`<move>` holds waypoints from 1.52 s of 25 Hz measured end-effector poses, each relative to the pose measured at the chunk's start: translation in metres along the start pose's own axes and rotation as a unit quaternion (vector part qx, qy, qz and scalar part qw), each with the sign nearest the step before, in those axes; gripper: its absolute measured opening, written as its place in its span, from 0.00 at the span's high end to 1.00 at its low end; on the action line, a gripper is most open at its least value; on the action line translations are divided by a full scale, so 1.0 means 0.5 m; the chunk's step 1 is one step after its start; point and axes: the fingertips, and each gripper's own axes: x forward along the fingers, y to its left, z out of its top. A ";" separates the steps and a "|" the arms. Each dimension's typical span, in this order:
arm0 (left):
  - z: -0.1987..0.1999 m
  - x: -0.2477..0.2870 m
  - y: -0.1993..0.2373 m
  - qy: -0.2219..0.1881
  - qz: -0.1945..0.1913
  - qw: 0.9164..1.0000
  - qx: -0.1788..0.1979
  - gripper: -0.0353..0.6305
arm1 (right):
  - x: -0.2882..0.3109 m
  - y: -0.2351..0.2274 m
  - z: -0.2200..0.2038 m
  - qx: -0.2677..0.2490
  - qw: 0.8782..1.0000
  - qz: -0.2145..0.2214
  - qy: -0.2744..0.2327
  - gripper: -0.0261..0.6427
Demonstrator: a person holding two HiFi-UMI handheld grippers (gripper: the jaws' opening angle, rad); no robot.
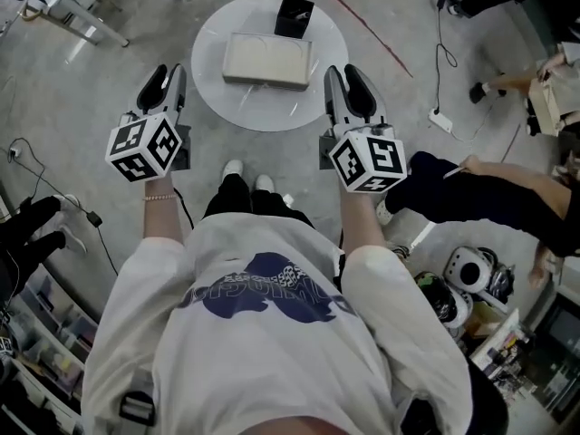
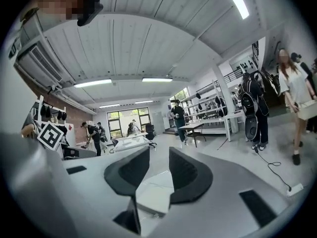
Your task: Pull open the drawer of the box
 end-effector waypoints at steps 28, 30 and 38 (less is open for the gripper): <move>-0.377 0.361 0.060 0.311 -0.112 0.943 -0.036 0.74 | 0.165 -0.001 -0.185 -0.008 0.985 -0.140 0.102 0.76; -0.393 0.373 0.060 0.326 -0.118 0.937 -0.045 0.74 | 0.168 -0.002 -0.205 -0.005 0.983 -0.145 0.113 0.75; -0.439 0.393 0.074 0.370 -0.123 0.920 -0.040 0.74 | 0.183 0.004 -0.260 0.020 0.978 -0.154 0.138 0.72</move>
